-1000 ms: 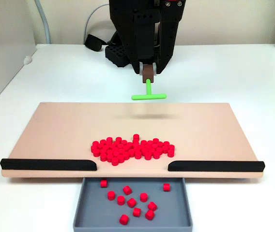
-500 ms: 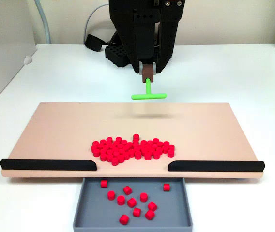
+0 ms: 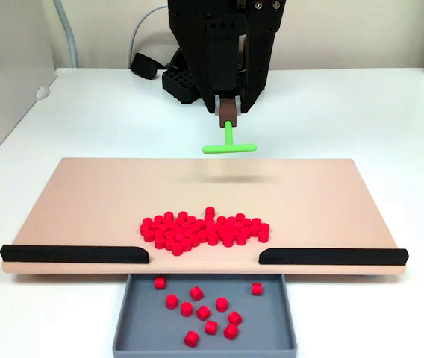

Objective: Push granules from left to the grey container

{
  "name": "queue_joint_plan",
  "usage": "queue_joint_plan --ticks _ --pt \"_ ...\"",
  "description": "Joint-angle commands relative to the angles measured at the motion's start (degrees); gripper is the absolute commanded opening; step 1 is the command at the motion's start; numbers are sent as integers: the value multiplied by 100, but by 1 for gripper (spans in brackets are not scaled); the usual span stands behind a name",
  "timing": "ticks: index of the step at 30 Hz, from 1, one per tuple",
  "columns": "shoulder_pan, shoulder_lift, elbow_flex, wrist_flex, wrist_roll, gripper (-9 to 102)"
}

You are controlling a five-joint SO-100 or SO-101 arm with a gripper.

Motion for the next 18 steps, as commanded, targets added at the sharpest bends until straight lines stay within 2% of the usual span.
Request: queue_joint_plan --ticks 1,18 --pt "-35 62 -35 18 -26 0" --pt "-26 123 -35 18 -9 0"
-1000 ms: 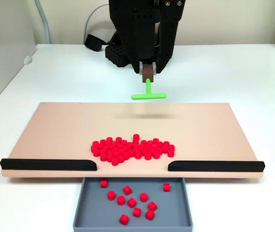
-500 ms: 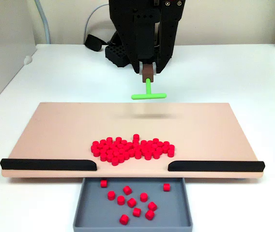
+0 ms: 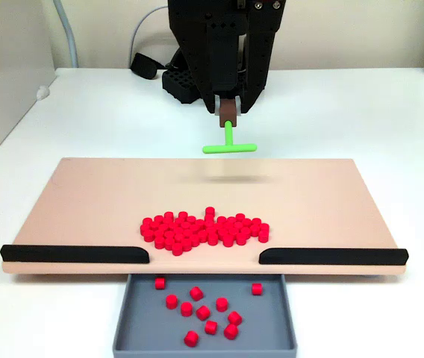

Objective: Push granules from left to the grey container

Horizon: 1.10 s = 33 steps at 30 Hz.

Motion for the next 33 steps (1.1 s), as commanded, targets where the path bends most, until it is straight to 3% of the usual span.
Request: queue_joint_plan --ticks 1,23,33 --pt "-26 123 -35 18 -9 0" --pt "-105 281 -35 18 97 0" --pt "-1046 343 -132 -53 1468 0"
